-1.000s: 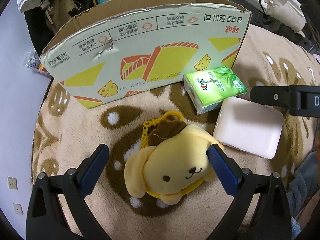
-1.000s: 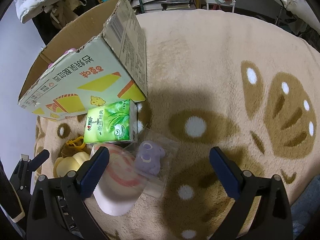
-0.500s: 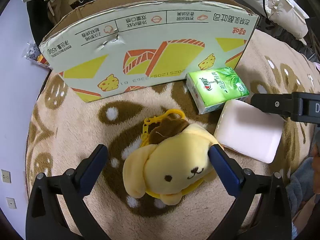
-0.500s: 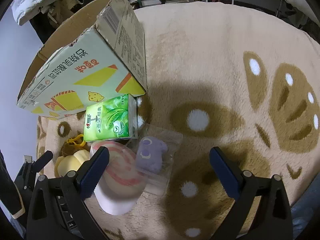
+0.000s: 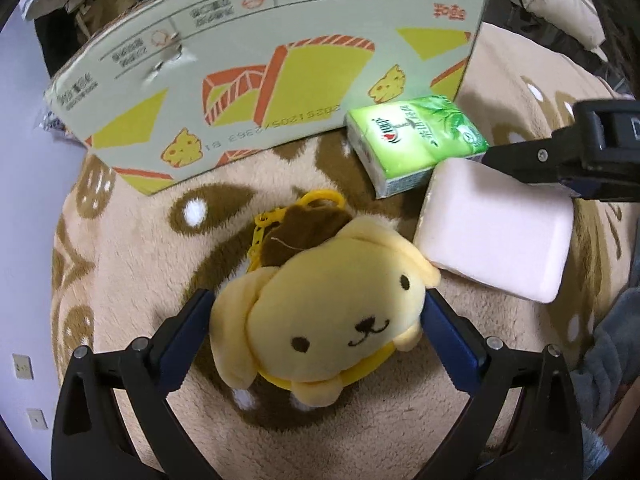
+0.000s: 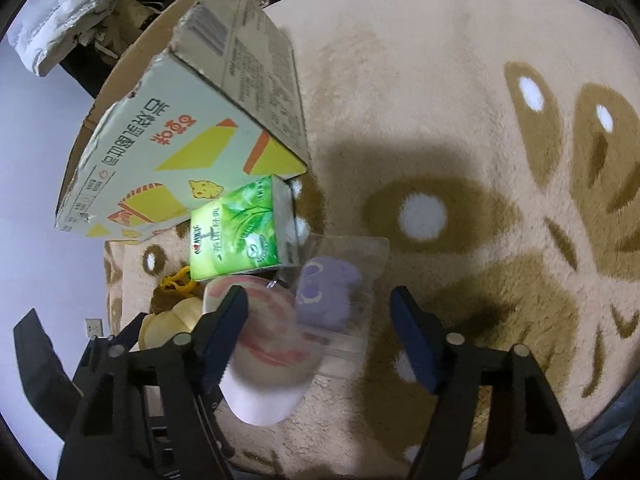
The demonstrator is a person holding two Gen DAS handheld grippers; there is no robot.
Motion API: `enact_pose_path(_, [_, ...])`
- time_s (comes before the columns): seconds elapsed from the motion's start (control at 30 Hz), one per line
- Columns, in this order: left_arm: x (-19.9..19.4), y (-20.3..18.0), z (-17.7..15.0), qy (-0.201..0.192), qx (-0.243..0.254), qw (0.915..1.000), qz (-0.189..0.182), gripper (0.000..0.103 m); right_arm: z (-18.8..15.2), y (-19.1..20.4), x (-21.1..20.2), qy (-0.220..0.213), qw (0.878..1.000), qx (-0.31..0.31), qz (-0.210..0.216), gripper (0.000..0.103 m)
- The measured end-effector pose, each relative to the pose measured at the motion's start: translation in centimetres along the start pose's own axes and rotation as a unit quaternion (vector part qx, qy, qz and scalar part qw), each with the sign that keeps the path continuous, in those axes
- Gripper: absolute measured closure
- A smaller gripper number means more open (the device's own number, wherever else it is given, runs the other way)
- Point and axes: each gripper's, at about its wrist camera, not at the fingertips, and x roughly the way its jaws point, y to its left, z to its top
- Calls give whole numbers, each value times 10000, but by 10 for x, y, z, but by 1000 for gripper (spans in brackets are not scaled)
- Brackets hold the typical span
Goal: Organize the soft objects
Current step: 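Close the left gripper on the yellow dog plush while the right gripper grasps the clear bag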
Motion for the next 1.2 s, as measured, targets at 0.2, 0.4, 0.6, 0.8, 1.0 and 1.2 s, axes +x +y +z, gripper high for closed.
enact_pose_path(0.2, [1,-1,-5,-18,27,9999,-156,17,0,9,3,80,9999,-70,52,40])
enact_pose_path(0.4, [-1,0,-7,23,-97,9998,-181,20,-4,14,10,105,9999,-36,43,40])
enact_pose_path(0.6, [-7,3,-5,70,-142,9996,-236,20,-6,15,8,46,10000,-74,16,40])
enact_pose_path(0.8, [-12,7,-8,60,-171,9997,-168,20,-8,11,6,-11,10000,-62,49,40])
enact_pose_path(1.0, [-22,9,-10,8,-245,9996,-100,20,-11,11,0,-78,9999,-100,81,40])
enact_pose_path(1.2, [-38,17,-13,-140,-400,9991,-49,20,-15,17,-10,-206,9996,-204,69,49])
